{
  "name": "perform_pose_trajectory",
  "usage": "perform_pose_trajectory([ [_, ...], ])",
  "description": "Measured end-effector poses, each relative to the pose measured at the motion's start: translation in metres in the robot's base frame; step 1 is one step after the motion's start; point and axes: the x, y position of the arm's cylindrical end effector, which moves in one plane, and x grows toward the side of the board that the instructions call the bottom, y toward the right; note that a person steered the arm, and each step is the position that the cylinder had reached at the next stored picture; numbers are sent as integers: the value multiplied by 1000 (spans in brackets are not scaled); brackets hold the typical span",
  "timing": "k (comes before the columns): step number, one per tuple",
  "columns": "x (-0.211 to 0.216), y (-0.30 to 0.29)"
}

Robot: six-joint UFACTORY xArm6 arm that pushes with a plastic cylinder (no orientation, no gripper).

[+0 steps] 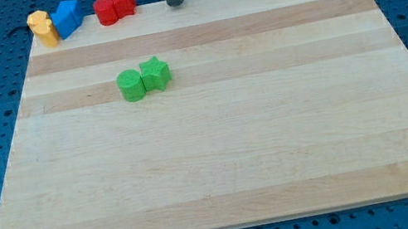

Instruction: Point at the red star

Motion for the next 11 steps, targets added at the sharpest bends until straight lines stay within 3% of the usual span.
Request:
perform_pose_trajectory([
  [11,0,-63],
])
